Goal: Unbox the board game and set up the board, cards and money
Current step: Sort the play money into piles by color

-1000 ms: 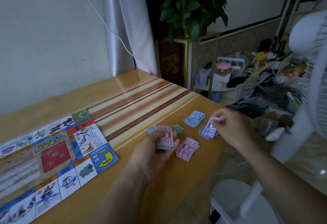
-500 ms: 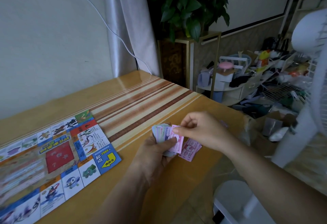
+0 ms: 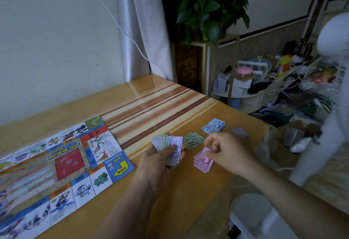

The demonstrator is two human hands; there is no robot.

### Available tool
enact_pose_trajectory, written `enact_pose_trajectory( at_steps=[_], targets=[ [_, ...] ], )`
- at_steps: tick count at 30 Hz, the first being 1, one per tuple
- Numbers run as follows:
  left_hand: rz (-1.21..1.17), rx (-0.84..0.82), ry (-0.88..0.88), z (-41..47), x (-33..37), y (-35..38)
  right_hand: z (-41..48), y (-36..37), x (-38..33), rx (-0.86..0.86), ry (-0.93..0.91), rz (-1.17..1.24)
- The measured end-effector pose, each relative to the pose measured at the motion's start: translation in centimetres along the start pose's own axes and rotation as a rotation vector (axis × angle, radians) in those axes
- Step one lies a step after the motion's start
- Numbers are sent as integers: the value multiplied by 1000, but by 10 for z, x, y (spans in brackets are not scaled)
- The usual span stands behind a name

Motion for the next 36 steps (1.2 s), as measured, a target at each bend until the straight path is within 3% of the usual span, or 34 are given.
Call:
enact_pose_trajectory(
  at_steps=[3, 5, 8, 11, 16, 20, 31, 34, 36],
  targets=[
    [52, 0, -17, 1, -5, 1, -8, -14, -13, 149, -33, -140],
    [76, -20, -25, 1, -8, 6, -12, -25, -22, 222, -92, 32],
    [128, -66, -25, 1, -11, 18, -5, -15, -29, 77, -110, 331],
    [140, -106, -21, 1, -12, 29, 0, -8, -30, -18, -111, 411],
    [-24, -59, -103, 0, -18, 30, 4, -37, -1, 112, -54, 408],
    [-139, -51, -136, 1, -20, 30, 7, -60, 47, 282, 68, 256],
    [-86, -45, -109, 1, -21, 27, 2, -55, 67, 394, 214, -149],
    [-31, -30, -104, 1, -21, 24, -1, -58, 36, 409, 58, 23],
    [-13, -56, -101, 1, -22, 26, 3, -44, 9, 217, -36, 236]
  ],
)
Point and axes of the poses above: each hand's wrist, its own z-axis towards the middle knuckle, its own y-axis out of the palm, x = y × z, the point moved 9 cm from there along z, towards the middle knuckle, and after that the axes turned 12 degrees about -x, right-handed, at the moved point
